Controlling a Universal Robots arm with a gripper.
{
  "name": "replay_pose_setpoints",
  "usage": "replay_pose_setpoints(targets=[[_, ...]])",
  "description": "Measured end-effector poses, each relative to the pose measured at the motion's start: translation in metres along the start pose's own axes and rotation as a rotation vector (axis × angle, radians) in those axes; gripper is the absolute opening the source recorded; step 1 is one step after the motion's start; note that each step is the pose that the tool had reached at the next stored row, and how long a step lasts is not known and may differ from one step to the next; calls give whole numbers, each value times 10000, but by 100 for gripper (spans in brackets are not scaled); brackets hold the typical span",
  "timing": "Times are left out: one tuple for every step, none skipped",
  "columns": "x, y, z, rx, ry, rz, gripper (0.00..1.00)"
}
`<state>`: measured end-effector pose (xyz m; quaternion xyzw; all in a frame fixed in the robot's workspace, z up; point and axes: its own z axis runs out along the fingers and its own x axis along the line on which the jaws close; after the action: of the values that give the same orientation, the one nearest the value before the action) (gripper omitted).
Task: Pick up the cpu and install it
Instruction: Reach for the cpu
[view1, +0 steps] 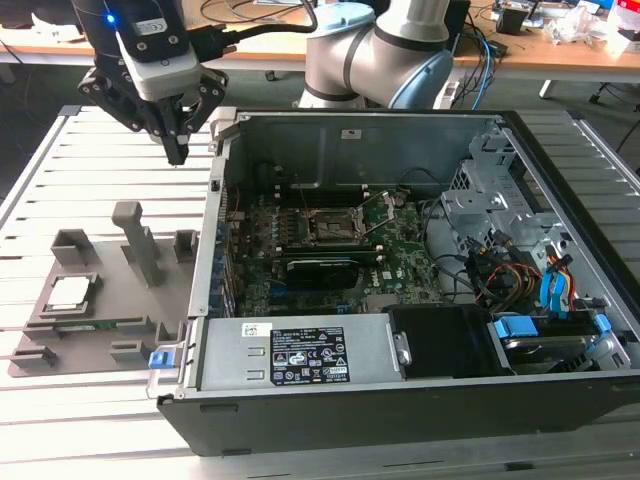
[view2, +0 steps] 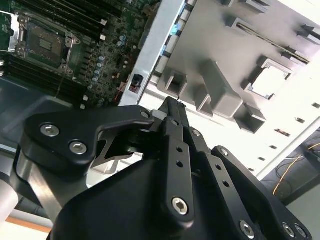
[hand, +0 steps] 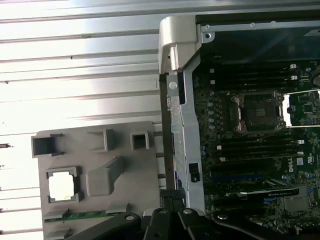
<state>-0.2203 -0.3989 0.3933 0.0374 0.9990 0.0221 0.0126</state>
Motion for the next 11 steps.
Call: replay_pose_setpoints(targets=[[27,-2,-1,0,0,0,11],[41,-3,-1,0,0,-1,11],[52,-4,-1,0,0,0,11],[66,-5,-1,-1,-1,0,11],[105,-8,-3,0,-1,1,11],[125,-9,-3,0,0,1,11],[148,-11,-4,0,-1,1,11],[169,-12,-4,-1,-1,0,11],[194,-14,-5,0,-1,0,11],[211,-16,-5,0,-1,0,11],[240,-18,-6,0,-1,0,11]])
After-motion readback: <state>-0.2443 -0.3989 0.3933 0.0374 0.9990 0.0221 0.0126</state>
